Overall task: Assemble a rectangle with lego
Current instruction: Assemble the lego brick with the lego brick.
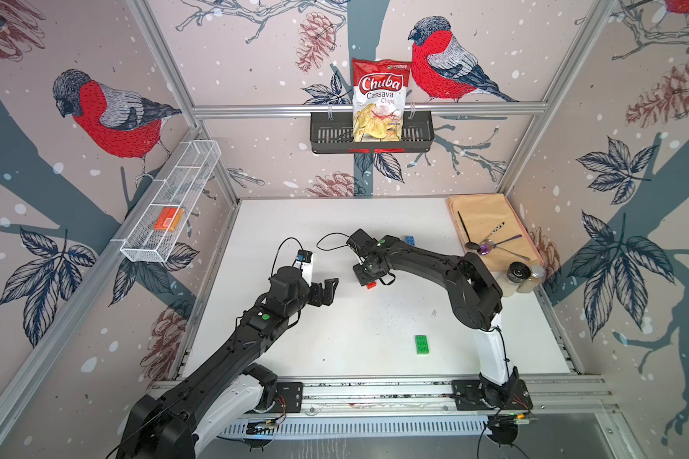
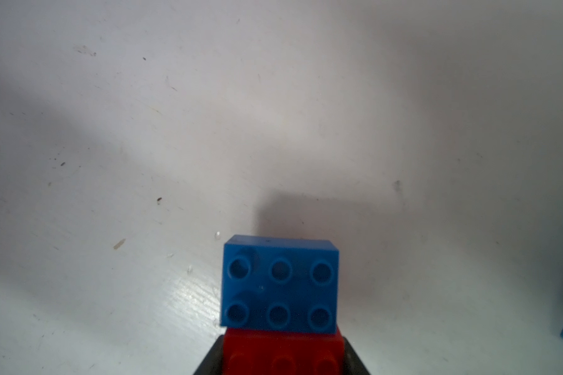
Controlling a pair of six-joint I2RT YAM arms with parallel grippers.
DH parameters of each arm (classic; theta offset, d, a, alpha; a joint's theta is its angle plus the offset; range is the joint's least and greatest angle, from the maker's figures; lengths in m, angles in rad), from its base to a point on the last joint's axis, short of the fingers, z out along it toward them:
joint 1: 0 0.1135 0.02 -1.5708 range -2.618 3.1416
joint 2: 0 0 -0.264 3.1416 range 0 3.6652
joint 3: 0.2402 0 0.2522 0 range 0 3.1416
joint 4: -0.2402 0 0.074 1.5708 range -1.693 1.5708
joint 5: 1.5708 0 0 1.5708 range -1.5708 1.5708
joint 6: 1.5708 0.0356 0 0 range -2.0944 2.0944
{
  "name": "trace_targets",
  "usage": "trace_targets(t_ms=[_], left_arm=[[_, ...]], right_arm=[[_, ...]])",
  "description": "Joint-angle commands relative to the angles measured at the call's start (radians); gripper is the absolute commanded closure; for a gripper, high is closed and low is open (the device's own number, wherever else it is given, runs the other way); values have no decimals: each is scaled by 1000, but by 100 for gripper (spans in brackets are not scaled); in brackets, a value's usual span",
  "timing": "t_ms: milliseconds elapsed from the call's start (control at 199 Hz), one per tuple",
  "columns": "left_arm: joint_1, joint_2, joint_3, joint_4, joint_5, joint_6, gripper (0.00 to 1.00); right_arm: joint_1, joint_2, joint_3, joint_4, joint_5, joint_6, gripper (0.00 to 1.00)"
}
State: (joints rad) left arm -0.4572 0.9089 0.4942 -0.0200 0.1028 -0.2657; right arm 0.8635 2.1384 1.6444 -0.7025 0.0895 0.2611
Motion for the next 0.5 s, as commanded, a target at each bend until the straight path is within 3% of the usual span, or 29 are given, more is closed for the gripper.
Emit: trace_targets(t_ms=[0, 497], left_arm=[[3, 1, -1, 45, 2, -6, 4], [6, -1, -4, 46, 2, -9, 4]], right_arm=[[10, 29, -20, -22, 12, -14, 54], [40, 19, -67, -8, 45, -9, 55]])
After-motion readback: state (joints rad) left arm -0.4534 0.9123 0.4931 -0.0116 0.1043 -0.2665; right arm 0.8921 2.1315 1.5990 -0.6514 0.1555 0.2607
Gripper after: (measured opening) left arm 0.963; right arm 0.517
